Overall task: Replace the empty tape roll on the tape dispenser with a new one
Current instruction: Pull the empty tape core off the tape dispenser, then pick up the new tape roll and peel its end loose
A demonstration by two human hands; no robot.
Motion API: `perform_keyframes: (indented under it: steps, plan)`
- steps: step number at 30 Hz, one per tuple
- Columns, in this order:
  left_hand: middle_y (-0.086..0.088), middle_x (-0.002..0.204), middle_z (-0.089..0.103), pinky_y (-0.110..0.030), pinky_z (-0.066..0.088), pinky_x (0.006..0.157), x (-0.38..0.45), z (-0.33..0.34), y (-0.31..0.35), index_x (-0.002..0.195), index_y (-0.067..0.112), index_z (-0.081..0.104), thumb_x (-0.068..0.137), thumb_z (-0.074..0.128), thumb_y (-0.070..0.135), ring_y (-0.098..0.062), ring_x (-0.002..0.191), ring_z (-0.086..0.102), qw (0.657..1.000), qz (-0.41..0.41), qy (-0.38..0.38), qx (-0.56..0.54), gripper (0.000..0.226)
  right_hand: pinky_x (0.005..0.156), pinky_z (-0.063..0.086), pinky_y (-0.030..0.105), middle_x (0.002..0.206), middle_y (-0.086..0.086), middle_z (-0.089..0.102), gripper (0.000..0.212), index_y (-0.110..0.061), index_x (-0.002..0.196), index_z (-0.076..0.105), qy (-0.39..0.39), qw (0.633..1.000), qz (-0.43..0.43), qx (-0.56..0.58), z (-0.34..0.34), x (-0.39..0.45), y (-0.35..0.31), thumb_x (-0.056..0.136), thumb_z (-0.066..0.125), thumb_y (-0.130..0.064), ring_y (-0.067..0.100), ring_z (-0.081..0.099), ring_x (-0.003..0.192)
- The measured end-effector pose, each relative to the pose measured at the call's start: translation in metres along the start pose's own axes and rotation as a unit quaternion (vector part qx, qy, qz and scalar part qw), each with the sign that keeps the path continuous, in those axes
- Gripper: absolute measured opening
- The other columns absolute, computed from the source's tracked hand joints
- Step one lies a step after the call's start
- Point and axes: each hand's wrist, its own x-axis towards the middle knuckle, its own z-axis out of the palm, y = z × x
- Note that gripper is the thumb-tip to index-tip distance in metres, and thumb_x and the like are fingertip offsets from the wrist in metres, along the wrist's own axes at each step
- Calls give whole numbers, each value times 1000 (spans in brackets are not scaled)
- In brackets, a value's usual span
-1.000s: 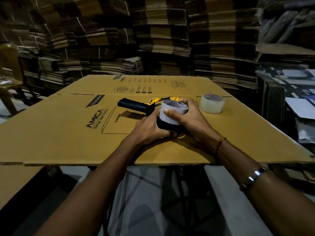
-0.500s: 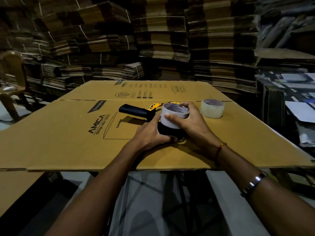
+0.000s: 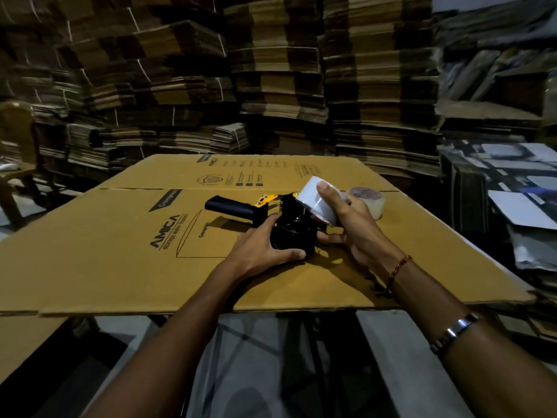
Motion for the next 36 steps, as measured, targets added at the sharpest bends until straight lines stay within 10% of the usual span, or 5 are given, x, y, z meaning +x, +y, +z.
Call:
perform_keyframes:
  steps: [8, 15, 36]
  plan:
    - [1, 143, 54, -40, 47, 104, -4, 0, 0, 150, 26, 35, 74, 79, 56, -20, 129, 52, 997, -1, 17, -75, 93, 103, 50, 39, 138, -13, 47, 92, -30, 146, 43, 3, 963, -89, -254, -53, -15, 13, 70, 72, -74, 12, 54, 122]
    - [-4, 136, 60, -41, 50, 97, 1, 3, -7, 146, 22, 38, 79, 79, 46, -24, 122, 57, 992, -36, 102, -58, 82, 109, 43, 43, 151, 0, 41, 92, -21, 151, 32, 84, 892, -117, -428, -103, -18, 20, 78, 73, -59, 21, 44, 135]
    - [-9, 143, 50, -46, 43, 103, 0, 5, -1, 144, 14, 44, 88, 72, 34, -27, 132, 42, 966, 35, 253, 38, 65, 84, 50, 26, 129, -6, 55, 67, -21, 142, 47, 86, 957, -69, -268, -125, -13, 25, 88, 64, -57, 13, 57, 114]
